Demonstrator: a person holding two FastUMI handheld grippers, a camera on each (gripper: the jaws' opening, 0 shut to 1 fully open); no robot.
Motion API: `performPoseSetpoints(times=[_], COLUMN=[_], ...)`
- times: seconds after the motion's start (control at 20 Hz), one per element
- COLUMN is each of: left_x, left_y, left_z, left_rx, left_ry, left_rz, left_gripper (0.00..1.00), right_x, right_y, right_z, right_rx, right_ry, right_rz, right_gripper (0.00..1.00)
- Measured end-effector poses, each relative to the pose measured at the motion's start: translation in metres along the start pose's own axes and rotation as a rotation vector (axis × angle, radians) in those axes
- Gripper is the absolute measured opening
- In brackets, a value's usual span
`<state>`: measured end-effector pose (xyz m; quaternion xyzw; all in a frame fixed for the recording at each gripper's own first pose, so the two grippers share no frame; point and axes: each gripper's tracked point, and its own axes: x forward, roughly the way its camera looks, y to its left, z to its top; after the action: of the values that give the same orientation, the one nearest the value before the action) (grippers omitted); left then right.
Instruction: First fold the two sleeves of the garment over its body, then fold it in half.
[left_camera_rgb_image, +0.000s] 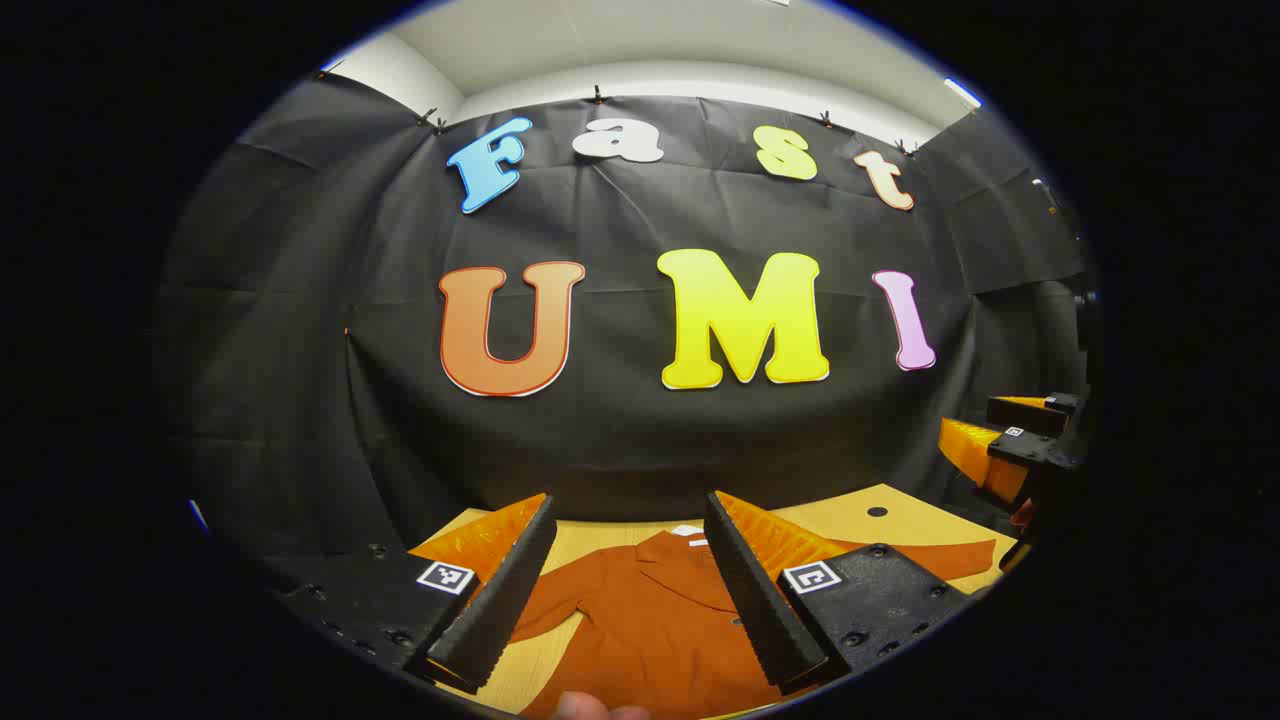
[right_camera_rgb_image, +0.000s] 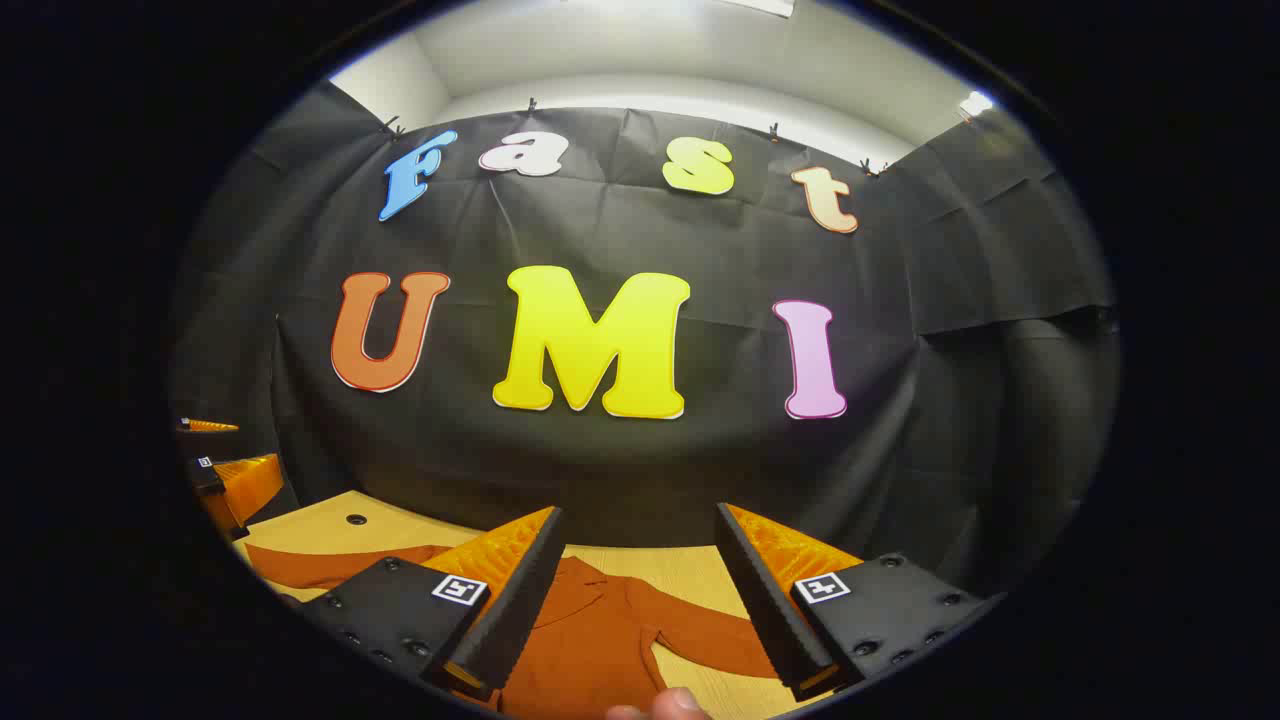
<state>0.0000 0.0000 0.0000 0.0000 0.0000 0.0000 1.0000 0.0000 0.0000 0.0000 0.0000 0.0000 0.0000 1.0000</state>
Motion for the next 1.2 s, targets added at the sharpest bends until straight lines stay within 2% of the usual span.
performPoseSetpoints(times=[1.2], left_x=[0.003], left_y=[-0.001], left_z=[0.001], left_rx=[0.006], left_ry=[-0.023], left_rz=[-0.003], left_gripper=[0.96], right_x=[0.0], right_y=[-0.027], right_z=[-0.013], right_rx=[-0.003], right_ry=[0.029], right_rz=[-0.042], right_gripper=[0.95])
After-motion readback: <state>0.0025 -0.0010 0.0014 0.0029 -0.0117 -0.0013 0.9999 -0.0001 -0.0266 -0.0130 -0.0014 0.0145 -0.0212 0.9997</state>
